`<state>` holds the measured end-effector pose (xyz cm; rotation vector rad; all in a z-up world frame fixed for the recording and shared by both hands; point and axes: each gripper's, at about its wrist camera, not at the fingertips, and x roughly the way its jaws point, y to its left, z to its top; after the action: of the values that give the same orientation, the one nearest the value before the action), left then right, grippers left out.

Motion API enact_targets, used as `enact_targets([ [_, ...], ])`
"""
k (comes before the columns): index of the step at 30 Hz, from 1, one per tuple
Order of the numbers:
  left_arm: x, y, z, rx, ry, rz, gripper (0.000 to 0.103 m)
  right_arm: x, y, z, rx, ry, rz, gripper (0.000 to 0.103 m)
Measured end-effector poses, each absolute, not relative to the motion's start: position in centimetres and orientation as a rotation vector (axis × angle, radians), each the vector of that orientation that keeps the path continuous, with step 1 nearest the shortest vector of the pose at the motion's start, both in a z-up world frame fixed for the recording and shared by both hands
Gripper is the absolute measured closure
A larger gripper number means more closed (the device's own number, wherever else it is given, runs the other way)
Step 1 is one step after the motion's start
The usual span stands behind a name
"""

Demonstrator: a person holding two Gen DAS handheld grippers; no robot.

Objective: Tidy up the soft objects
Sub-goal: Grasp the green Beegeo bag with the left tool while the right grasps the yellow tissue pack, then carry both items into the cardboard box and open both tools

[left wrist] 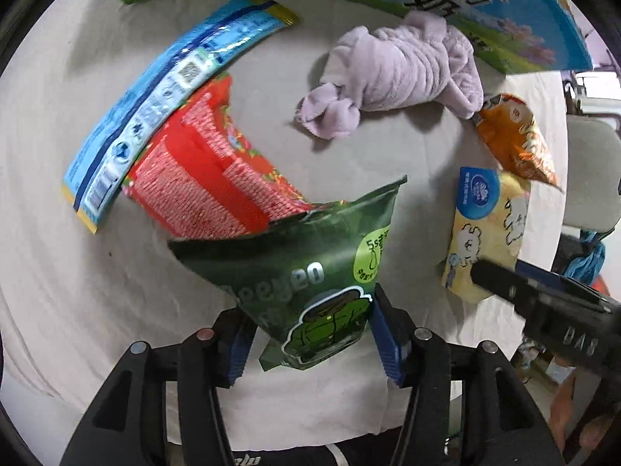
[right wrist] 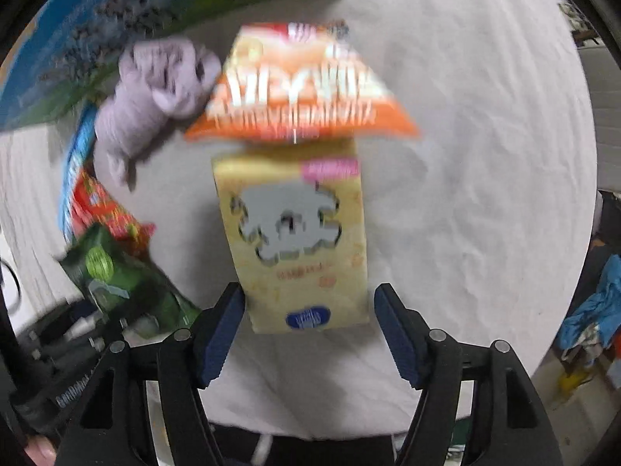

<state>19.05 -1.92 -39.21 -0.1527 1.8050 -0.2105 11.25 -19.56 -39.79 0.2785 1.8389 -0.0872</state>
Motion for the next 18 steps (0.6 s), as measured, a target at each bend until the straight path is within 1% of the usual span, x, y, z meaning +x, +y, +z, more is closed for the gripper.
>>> enact_targets([
  [1, 19.0, -1.6, -39.0, -0.15, 1.793, -0.204, 0.051, 11.4, -19.5, -39.7, 0.285, 1.828, -0.101, 0.031],
  [2, 18.2, -1.3, -40.0, -0.149, 1.78, -0.2, 0.051, 11.7, -19.5, -39.7, 0.294, 1.823, -0.113, 0.031],
  [6, 16.9, -2.2, -39.2, -0.146, 1.771, -0.183, 0.051, 12.6, -19.0, -39.8, 0.292, 1.82, -0.154, 0.031],
  [9, 15.3, -2.6, -40.0, -0.156, 1.767, -0.166, 0.051, 12.7, -19.3, -40.3, 0.305, 1.844, -0.176, 0.036],
  [11, 14.5, -2.3, -39.6, -0.186, 1.751, -0.152, 0.059, 12.5, -19.1, -40.2, 0.298, 1.843, -0.163, 0.037],
  [12, 13.8, -1.9, -39.3, -0.196, 1.742, -0.145, 0.061, 12.5, -19.1, -39.9, 0.291, 1.845, -0.149, 0.037],
  [14, 12.9, -1.7, -38.6, -0.188, 1.724, -0.123, 0.063, 12.5, -19.2, -39.5, 0.287, 1.848, -0.124, 0.037],
  [18, 12.1, -2.5, -34.9, -0.155, 1.669, -0.116, 0.065, 11.1, -20.1, -38.4, 0.292, 1.842, -0.089, 0.038],
])
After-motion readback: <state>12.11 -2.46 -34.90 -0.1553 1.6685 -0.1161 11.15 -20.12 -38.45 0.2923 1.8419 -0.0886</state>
